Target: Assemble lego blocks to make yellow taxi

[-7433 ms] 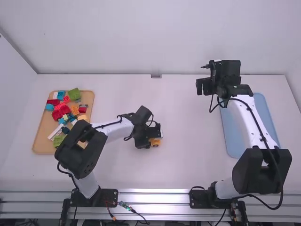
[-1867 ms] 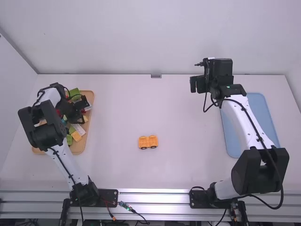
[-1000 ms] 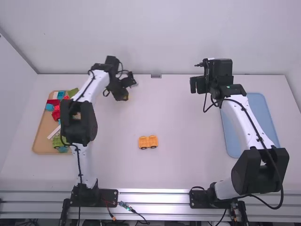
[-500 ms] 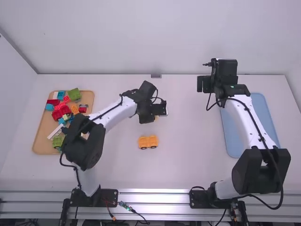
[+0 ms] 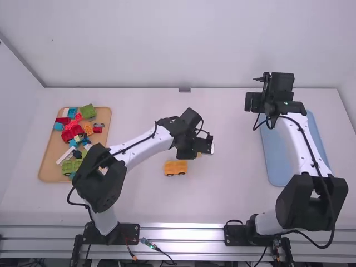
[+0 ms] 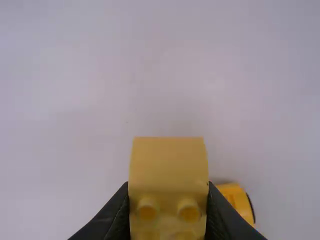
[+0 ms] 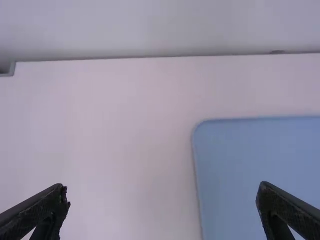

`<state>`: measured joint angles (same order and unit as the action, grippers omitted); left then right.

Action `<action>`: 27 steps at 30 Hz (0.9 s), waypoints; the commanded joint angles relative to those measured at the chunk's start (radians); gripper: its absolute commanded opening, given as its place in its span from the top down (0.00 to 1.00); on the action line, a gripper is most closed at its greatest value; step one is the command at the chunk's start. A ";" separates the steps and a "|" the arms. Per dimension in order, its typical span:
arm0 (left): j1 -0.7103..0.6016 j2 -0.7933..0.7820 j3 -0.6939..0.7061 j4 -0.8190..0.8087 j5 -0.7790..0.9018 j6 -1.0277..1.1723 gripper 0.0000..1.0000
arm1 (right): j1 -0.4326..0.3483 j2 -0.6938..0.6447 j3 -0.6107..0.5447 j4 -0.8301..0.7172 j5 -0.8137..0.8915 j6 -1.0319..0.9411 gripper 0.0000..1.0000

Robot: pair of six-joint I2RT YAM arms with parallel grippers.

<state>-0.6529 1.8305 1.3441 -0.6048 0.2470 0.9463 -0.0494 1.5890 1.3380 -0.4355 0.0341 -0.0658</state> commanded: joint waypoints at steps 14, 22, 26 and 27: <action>-0.061 0.103 -0.009 0.063 0.022 -0.157 0.98 | -0.017 -0.404 -0.369 0.158 -0.255 -0.188 0.01; -0.122 0.136 -0.009 0.065 -0.051 -0.199 0.98 | -0.104 -0.581 -0.530 0.221 -0.499 -0.276 0.01; -0.140 0.137 -0.010 0.057 -0.018 -0.217 0.98 | -0.138 -0.618 -0.561 0.220 -0.560 -0.284 0.01; -0.138 0.146 -0.010 0.052 -0.006 -0.220 0.99 | -0.146 -0.622 -0.565 0.220 -0.571 -0.284 0.00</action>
<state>-0.7898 1.9587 1.3434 -0.5430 0.2173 0.7502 -0.1833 0.9844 0.7883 -0.2195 -0.4625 -0.3397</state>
